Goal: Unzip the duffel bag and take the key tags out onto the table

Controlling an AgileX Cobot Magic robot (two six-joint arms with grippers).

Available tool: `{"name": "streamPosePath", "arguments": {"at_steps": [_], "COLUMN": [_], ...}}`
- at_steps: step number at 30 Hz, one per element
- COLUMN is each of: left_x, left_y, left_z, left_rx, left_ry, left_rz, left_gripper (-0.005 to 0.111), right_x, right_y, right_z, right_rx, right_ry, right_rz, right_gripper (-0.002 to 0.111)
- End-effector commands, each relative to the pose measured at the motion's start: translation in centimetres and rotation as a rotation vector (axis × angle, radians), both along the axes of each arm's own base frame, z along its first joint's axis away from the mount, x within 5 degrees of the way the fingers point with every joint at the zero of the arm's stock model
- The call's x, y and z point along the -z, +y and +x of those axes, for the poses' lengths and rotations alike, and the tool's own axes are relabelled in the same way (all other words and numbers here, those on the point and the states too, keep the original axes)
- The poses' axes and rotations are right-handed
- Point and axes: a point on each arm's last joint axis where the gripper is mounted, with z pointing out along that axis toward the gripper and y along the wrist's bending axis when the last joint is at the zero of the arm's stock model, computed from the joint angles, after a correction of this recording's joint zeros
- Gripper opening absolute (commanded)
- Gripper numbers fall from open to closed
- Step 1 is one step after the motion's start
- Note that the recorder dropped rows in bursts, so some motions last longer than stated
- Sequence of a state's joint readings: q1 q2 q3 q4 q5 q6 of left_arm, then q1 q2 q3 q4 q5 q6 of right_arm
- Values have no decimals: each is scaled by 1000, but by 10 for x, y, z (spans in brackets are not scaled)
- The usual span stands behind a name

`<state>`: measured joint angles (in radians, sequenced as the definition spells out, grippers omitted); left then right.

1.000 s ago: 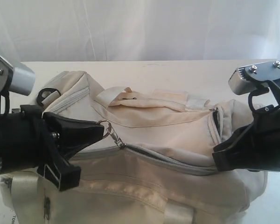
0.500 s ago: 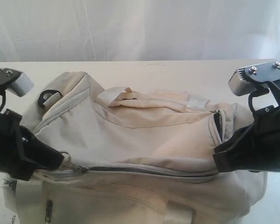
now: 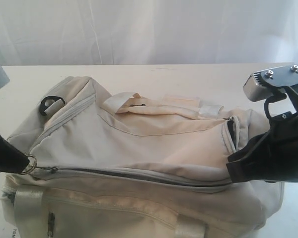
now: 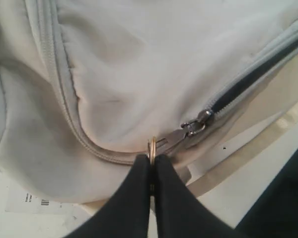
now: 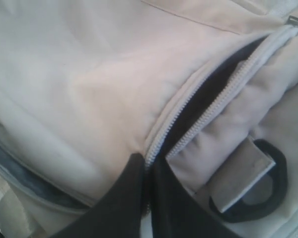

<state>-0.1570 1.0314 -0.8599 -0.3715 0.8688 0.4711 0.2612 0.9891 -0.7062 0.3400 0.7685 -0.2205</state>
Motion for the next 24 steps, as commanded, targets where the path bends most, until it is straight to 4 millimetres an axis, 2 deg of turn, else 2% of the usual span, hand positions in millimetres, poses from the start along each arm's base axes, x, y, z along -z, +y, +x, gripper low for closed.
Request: {"name": "streamPosePath", "arguments": {"at_steps": [1,6,11,13,16,18,20,24], "left_x": [-11,-31,-41,-42,-42,-40,-38,-36], "left_y": [8,21,23,22,20,20,19,15], "left_z": [-11,-23,-38,-41,-43,-43,-43,-44], "left_rx": [-18,-115,-134,-130,-124,-120,-114,-72], "left_ry": [-51,-147,-205,-201,-197,-193,-185,-193], "left_rz": [55,127,107,89,70,63,56,32], "left_gripper": [0,0,0,0,0,0,0,0], "right_x": [4,3,3,3,1,-3,-12,-39], "right_y": [-2,-2,-2,-2,-2,-2,-1,0], "right_z": [0,2,2,2,2,2,2,1], "right_rx": [3,8,4,-4,-4,-10,-19,-43], "right_ry": [-3,-25,-23,-23,-27,-27,-31,-54], "right_rz": [-20,-23,-27,-32,-31,-30,-25,-13], "right_gripper": [0,0,3,11,32,47,56,59]}}
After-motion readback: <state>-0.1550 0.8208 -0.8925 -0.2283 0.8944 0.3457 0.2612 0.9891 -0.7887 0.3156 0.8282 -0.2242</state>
